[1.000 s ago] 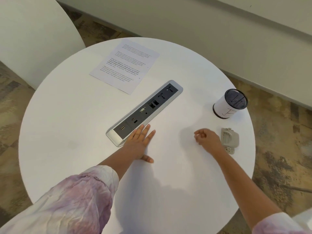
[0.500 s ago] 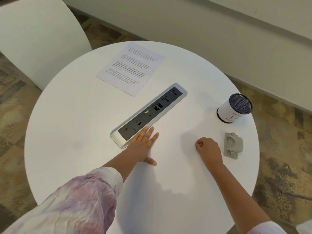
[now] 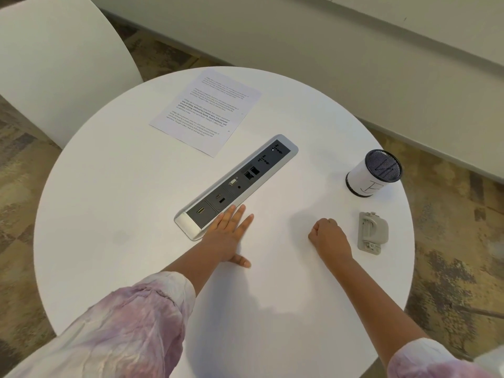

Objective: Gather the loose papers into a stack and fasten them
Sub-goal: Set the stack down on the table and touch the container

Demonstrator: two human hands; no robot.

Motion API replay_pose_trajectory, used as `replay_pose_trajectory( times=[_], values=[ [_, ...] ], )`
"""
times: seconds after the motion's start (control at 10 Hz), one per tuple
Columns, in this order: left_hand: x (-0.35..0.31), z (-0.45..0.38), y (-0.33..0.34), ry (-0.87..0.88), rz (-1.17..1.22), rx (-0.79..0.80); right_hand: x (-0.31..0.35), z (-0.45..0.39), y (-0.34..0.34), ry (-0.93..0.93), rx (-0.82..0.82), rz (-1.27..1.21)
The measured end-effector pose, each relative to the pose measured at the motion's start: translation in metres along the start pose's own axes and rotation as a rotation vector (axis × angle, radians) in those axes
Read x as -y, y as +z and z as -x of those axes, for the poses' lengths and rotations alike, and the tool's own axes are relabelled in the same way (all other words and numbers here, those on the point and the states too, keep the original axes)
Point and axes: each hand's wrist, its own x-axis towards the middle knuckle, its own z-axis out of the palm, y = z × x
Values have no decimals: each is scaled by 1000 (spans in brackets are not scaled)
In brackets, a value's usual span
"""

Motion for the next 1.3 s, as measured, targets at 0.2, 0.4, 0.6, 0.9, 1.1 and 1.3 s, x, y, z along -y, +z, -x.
replay_pose_trajectory(
  times=[0.2,0.4,0.6,0.9,1.1,1.3],
  values=[
    [0,0,-1,0,9,12,-11,-15,-11,21,64,-338],
    [0,0,-1,-1,5,7,-13,-31,-56,130,-83,-855],
    [0,0,-1,-5,4,27,-19,-57,-129,226,-180,-1197],
    [0,0,-3,5,5,30,-60,-92,-164,366,-151,-1208],
    [-1,2,-5,3,8,37,-70,-101,-157,419,-135,-1162],
    [0,2,-5,6,14,38,-71,-102,-153,415,-146,-1168]
  ],
)
